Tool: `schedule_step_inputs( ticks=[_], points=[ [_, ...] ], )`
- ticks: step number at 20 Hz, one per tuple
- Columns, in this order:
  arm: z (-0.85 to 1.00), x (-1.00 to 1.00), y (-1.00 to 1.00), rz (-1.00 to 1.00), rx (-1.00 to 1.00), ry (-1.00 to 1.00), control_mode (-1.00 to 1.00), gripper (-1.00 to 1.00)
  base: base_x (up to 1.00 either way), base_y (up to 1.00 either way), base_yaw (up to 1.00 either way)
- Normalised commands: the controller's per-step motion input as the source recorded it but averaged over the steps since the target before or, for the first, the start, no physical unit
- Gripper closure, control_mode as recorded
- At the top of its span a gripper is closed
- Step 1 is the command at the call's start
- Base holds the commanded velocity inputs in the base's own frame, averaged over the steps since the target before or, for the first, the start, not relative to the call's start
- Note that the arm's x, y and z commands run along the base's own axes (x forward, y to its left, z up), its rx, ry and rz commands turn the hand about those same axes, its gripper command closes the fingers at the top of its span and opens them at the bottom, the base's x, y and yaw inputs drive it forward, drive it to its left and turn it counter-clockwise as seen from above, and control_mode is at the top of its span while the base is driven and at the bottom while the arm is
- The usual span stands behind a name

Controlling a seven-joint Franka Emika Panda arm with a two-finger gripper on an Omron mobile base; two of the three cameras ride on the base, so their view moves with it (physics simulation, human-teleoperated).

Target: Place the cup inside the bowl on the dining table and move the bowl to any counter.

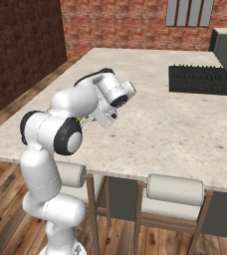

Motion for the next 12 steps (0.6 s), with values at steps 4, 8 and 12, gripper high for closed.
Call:
schedule_step_inputs(
  ticks=[4, 8, 12],
  points=[
    [0.21, -0.48, -0.12, 0.0, 0.02, 0.0, -1.0, 1.0, 0.0, 0.0, 0.0],
    [0.19, -0.31, -0.07, 0.0, 0.0, 0.01, -1.0, 1.0, 0.0, 0.0, 0.0],
    [0.23, -0.19, -0.04, 0.0, 0.0, 0.06, -1.0, 1.0, 0.0, 0.0, 0.0]
  ],
)
